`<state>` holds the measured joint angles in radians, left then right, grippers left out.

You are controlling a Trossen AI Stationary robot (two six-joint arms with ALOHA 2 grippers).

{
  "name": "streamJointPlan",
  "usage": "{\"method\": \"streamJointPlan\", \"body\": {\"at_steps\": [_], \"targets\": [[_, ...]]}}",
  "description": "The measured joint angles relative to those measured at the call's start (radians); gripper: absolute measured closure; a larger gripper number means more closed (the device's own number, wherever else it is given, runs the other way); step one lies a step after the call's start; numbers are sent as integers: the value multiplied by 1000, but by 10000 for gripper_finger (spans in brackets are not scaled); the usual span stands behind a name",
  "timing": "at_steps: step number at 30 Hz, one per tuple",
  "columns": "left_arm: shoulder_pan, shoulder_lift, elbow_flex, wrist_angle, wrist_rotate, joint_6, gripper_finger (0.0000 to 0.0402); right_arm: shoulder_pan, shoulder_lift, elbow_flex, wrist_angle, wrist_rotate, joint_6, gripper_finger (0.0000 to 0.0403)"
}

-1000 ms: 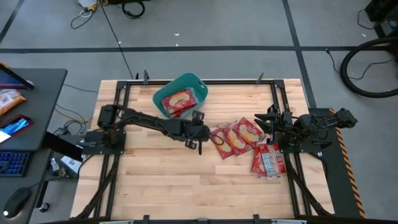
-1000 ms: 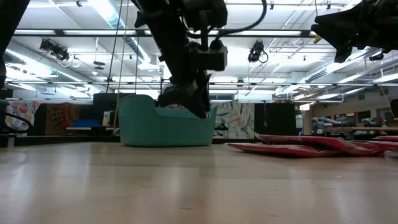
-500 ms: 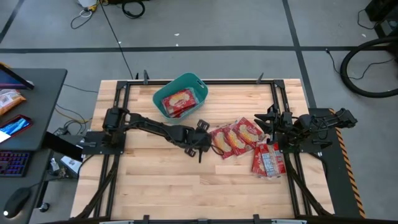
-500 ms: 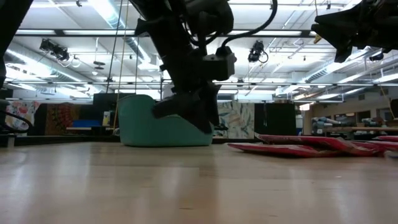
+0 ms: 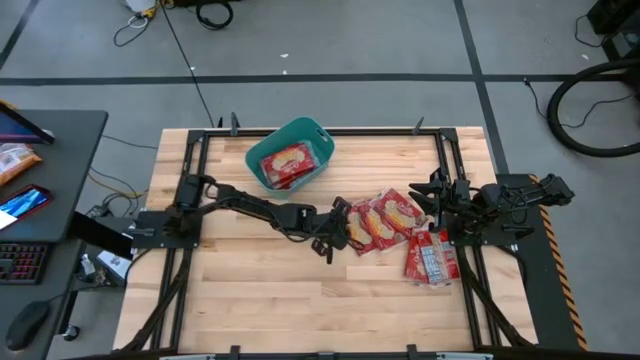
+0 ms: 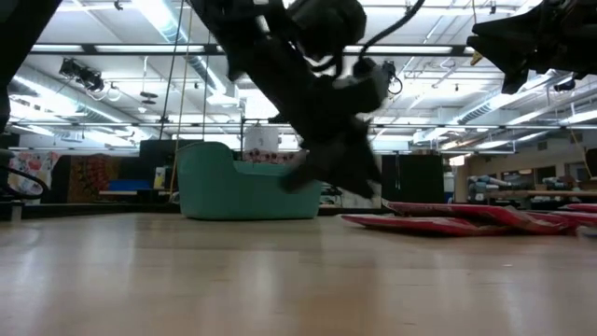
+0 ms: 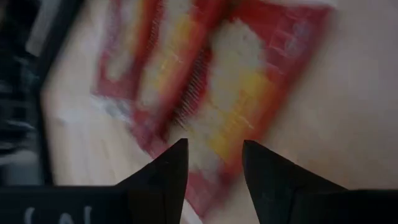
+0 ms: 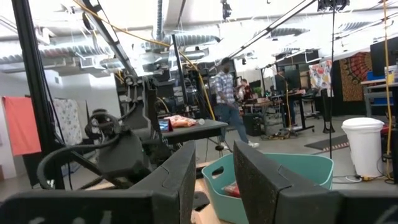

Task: Sort popcorn bags into baskets
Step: Put the red popcorn bag into the green bin

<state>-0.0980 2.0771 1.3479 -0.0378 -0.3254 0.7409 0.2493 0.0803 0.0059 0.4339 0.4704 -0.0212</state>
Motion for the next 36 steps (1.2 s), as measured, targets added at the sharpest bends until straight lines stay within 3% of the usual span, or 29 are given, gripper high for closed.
{"method": "streamJointPlan", "body": {"at_steps": [6, 11, 16, 27, 36], "targets": [[17, 66, 2, 224, -59, 125, 246, 0, 0, 0, 0, 4, 0, 289], [29, 86, 0, 272, -36, 210, 246, 0, 0, 0, 0, 4, 0, 289], [36, 90, 4, 320, 6, 189, 246, 0, 2, 0, -2, 1, 0, 289], [24, 167, 234, 61, 30, 162, 264, 0, 2, 0, 0, 0, 0, 289], [34, 171, 232, 35, 60, 183, 264, 0, 2, 0, 0, 5, 0, 289]]}}
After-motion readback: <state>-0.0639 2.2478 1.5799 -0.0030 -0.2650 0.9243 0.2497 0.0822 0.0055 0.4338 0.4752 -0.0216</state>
